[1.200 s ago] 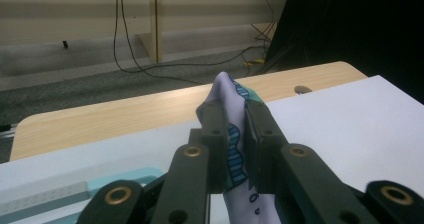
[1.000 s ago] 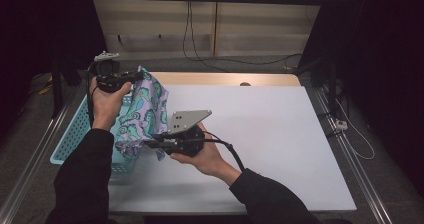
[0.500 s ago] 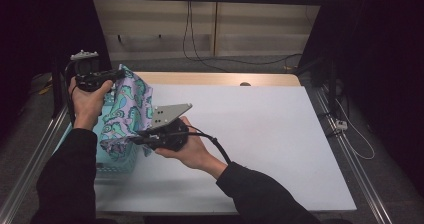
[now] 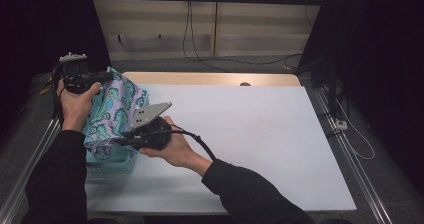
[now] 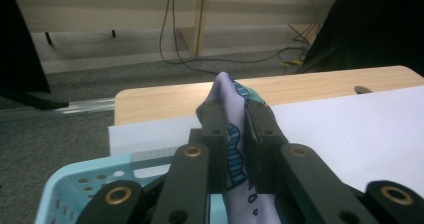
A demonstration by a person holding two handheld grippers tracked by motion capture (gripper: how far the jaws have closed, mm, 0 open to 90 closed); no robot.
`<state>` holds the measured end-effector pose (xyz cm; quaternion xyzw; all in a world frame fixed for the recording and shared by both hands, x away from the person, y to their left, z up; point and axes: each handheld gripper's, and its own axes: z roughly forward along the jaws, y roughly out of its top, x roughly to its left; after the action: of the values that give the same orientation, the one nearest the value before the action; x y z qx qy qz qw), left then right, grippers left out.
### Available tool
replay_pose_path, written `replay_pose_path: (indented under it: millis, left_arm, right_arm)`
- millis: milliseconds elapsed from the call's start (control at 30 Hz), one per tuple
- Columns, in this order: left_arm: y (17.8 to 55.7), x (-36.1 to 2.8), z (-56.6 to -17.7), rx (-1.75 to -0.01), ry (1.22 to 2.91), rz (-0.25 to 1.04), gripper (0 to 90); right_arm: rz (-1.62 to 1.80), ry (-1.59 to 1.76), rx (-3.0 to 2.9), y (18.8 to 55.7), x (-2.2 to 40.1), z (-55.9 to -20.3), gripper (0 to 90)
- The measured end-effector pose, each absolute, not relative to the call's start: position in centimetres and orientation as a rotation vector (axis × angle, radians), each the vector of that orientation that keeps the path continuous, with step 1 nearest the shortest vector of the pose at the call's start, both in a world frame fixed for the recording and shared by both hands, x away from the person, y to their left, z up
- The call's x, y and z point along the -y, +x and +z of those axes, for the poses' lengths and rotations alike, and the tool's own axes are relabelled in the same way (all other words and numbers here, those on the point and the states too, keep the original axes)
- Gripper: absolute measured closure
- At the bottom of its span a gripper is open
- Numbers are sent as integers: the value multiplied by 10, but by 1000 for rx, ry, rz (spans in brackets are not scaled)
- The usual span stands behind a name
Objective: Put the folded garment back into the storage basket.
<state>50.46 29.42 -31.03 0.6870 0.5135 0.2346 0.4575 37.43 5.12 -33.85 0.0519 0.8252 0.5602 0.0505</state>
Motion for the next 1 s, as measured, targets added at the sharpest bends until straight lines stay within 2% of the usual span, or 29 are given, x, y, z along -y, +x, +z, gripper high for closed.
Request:
replay_pose_path:
  millis: [1000]
  left_arm:
    - [524,-313,-339,-1317,1699,585,808]
  right_arm:
    - [1667,197,-2558,397,-75,-362,834]
